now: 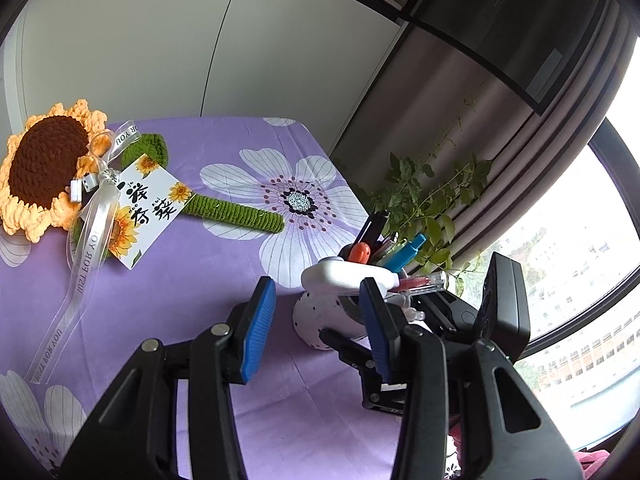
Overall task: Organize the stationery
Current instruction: 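Grasp the larger white eraser again and push it deeper into the cup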
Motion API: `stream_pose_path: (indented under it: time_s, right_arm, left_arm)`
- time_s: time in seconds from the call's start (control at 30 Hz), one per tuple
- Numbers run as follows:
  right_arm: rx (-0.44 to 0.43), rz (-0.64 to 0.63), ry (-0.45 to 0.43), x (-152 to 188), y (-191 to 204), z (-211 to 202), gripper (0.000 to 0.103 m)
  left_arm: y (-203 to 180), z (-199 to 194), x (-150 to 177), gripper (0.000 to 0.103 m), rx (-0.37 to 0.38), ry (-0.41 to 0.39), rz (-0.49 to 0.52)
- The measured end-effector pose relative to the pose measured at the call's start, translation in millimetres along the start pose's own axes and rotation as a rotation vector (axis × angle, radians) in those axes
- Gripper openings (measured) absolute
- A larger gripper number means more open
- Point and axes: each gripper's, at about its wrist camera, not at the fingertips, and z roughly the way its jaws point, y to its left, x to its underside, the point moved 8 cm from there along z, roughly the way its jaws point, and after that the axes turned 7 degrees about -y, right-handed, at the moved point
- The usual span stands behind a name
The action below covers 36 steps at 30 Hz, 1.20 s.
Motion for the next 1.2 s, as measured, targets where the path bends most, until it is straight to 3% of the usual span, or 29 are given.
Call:
stream_pose_path:
  time_s: [0.2, 0.27, 0.3, 0.47, 0.73, 0.9, 0.97, 1.1, 1.2]
  right_arm:
    - [0.000, 0.002, 0.000, -0.1, 0.1, 0.2, 0.073]
    - [0.001, 0.001, 0.000, -0.3, 0.3, 0.5, 0.073]
    - [0.002, 0.000, 0.000, -0.1, 0.9, 0.7, 0.073]
    - [0.001, 0.000, 0.000, 0.0, 0.7, 0.1, 0.073]
    - [0.001, 0.000, 0.001, 0.0, 0.7, 0.1, 0.073]
    - [0.001, 0.001, 0.001, 0.1, 0.9, 0.3, 0.073]
    - [0.001, 0.000, 0.001, 0.2, 1.1, 0.2, 0.073]
    - [0.001, 0.000, 0.001, 0.4, 1.2, 0.2, 0.073]
    - [0.001, 0.001, 0.001, 0.6, 1.0, 0.0, 0.073]
  left_arm:
    - [2.0, 8.9, -6.9, 0.040, 0.070, 0.036, -0.113]
    - [2.4, 10.2, -7.6, 0.032, 0.098, 0.047, -0.149]
    - [1.9, 10.9, -7.4, 0.027, 0.104, 0.056, -0.154]
    - [-2.8, 7.8, -8.2, 0.027, 0.086, 0.047, -0.134]
    - [-33.9, -3.2, -22.7, 0.022, 0.013, -0.009, 0.054]
    - [-67.5, -6.1, -27.2, 0.019, 0.012, -0.028, 0.196]
    - [-78.9, -4.7, -25.8, 0.011, 0.015, -0.026, 0.251]
    - [-85.8, -1.9, -26.6, 0.006, -0.083, -0.040, 0.366]
    - [-83.7, -2.6, -26.4, 0.004, -0.105, -0.033, 0.395]
